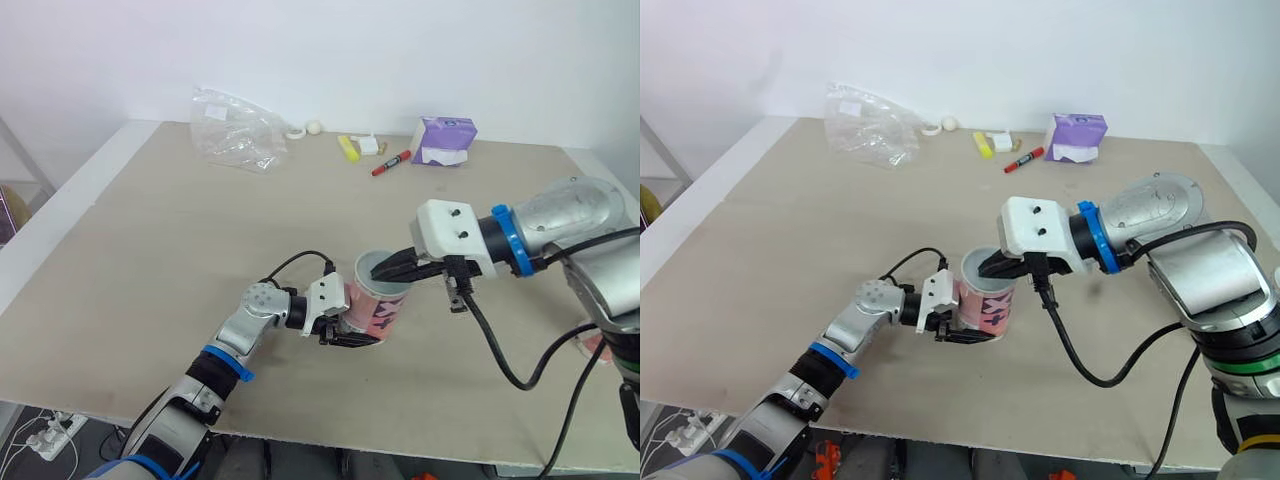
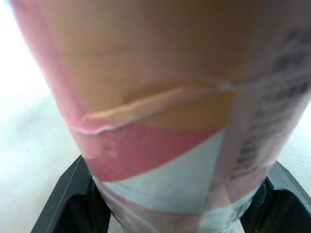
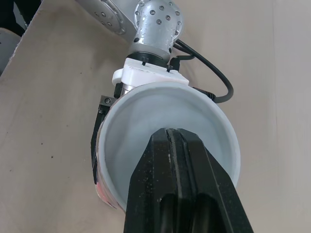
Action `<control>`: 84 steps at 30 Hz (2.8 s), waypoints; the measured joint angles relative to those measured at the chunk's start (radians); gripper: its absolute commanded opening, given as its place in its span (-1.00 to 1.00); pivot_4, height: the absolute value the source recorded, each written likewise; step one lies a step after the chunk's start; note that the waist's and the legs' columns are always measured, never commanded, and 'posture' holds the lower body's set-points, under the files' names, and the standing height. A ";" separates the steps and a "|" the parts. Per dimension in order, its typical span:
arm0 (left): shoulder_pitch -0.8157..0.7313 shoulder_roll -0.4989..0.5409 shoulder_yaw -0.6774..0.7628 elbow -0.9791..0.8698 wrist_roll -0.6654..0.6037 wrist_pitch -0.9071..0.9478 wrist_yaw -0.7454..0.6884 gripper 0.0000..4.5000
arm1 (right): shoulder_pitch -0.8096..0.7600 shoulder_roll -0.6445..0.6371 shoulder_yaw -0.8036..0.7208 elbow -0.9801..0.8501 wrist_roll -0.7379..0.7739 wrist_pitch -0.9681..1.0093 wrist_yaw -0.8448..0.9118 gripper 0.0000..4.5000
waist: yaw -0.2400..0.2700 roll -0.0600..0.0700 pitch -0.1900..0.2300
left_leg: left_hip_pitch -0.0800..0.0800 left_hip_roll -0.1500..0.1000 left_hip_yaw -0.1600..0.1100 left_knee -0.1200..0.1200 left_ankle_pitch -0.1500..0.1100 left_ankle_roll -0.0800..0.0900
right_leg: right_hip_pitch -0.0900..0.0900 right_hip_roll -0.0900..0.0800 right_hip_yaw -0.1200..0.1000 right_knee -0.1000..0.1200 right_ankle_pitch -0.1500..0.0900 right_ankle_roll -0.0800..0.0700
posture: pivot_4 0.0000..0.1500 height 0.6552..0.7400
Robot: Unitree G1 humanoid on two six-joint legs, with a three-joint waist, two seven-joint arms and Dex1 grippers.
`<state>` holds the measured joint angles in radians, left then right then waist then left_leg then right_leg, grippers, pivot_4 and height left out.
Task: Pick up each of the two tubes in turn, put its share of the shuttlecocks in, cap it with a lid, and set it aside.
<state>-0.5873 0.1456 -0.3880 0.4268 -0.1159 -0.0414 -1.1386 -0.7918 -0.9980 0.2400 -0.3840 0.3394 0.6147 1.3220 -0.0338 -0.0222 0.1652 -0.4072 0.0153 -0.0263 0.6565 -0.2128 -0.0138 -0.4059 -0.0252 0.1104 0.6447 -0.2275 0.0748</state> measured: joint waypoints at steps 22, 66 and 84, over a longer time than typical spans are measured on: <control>0.000 -0.001 -0.001 -0.001 0.000 -0.004 0.001 0.27 | 0.007 0.027 -0.052 0.034 0.020 0.084 -0.017 -0.92 | 0.000 -0.002 0.000 | -0.001 0.000 0.000 -0.001 0.000 0.000 | 0.000 0.000 0.000 0.000 0.000 0.000 | 1.00 1.00; -0.028 0.128 0.044 -0.108 -0.044 0.026 -0.097 1.00 | 0.908 0.203 -0.439 -0.097 0.125 -0.211 -0.263 0.96 | 0.001 0.000 0.006 | -0.013 -0.002 -0.005 -0.004 -0.001 -0.001 | -0.004 0.001 -0.001 -0.002 -0.004 0.005 | 1.00 1.00; 0.146 0.321 0.150 -0.438 -0.217 0.225 -0.135 1.00 | 0.831 0.418 -0.258 0.065 -0.014 -0.401 -0.429 0.96 | -0.001 0.000 0.006 | -0.012 0.000 -0.005 -0.003 -0.001 -0.001 | -0.004 0.002 -0.002 -0.002 -0.005 0.000 | 1.00 1.00</control>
<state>-0.4411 0.4663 -0.2381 -0.0113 -0.3330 0.1833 -1.2735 0.0388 -0.5800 -0.0179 -0.3194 0.3251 0.2140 0.8934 -0.0346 -0.0220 0.1714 -0.4196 0.0150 -0.0314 0.6532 -0.2137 -0.0147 -0.4098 -0.0234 0.1079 0.6428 -0.2322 0.0751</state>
